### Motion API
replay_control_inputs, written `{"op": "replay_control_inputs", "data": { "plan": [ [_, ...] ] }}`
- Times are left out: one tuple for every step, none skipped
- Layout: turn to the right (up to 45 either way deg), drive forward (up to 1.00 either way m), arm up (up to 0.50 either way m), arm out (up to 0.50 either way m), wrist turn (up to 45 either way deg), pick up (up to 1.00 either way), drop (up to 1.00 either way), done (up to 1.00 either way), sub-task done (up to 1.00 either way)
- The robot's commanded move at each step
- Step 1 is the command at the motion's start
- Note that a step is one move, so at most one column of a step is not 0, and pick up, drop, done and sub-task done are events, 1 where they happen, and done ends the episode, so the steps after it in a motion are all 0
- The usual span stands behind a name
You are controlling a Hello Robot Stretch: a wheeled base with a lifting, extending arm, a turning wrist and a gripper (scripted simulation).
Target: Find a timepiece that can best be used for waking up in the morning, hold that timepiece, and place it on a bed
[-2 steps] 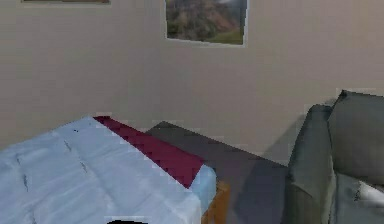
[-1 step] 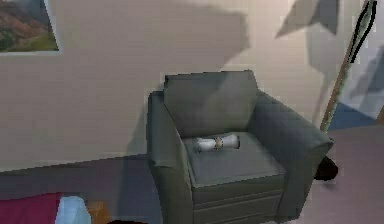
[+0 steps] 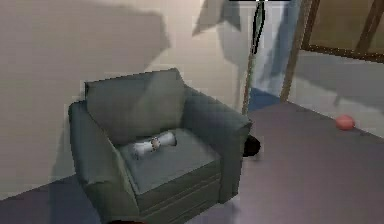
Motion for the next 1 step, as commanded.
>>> {"op": "replay_control_inputs", "data": {
  "plan": [
    [-45.0,0.0,0.0,0.0,0.0,0.0,0.0,0.0,0.0]
  ]
}}
